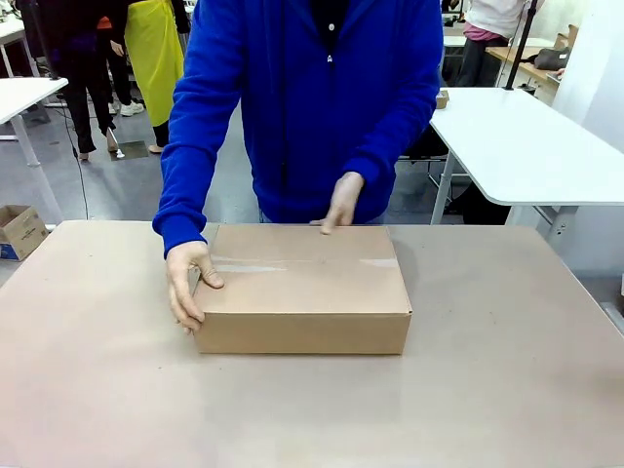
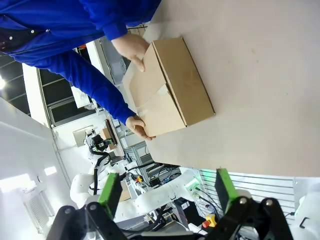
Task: Pack the gift set into the box.
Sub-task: Press and hold the closed box until the human finishes sealing it.
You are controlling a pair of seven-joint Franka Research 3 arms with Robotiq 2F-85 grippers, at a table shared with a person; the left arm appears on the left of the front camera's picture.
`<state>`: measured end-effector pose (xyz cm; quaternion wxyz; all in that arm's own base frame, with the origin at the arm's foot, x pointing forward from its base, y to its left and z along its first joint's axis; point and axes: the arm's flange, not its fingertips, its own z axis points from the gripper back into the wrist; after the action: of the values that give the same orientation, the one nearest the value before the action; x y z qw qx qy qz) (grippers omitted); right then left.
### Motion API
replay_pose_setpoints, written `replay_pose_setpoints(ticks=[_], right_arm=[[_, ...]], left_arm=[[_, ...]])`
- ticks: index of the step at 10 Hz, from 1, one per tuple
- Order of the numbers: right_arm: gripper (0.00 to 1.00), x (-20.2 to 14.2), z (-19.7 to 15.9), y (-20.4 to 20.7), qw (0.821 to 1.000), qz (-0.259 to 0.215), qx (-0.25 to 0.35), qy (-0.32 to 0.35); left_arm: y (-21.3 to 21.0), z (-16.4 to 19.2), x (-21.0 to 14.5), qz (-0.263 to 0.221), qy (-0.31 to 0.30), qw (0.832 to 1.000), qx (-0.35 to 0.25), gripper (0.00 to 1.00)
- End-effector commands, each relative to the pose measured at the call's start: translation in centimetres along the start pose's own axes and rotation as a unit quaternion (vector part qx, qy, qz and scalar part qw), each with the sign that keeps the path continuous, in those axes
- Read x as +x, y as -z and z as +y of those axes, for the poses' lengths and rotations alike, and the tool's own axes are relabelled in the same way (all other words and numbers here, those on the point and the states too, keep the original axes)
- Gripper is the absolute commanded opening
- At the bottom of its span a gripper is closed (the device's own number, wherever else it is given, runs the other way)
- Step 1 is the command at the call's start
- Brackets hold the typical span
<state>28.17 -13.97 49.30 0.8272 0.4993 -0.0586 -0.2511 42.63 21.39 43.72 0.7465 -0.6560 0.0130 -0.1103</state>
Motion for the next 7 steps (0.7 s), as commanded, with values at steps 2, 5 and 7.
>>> replay_pose_setpoints(ticks=[2,5,7], right_arm=[[1.00,0.15,0.01,0.14,1.000,0.000,0.013,-0.012],[1.00,0.15,0.01,0.14,1.000,0.000,0.013,-0.012],[1.00,0.15,0.01,0.14,1.000,0.000,0.013,-0.012]], left_arm=[[-0.14,-0.15,-0.11,0.002,0.002,1.000,0.003,1.00],[-0.14,-0.15,-0.11,0.002,0.002,1.000,0.003,1.00],[-0.14,-0.15,-0.11,0.002,0.002,1.000,0.003,1.00]])
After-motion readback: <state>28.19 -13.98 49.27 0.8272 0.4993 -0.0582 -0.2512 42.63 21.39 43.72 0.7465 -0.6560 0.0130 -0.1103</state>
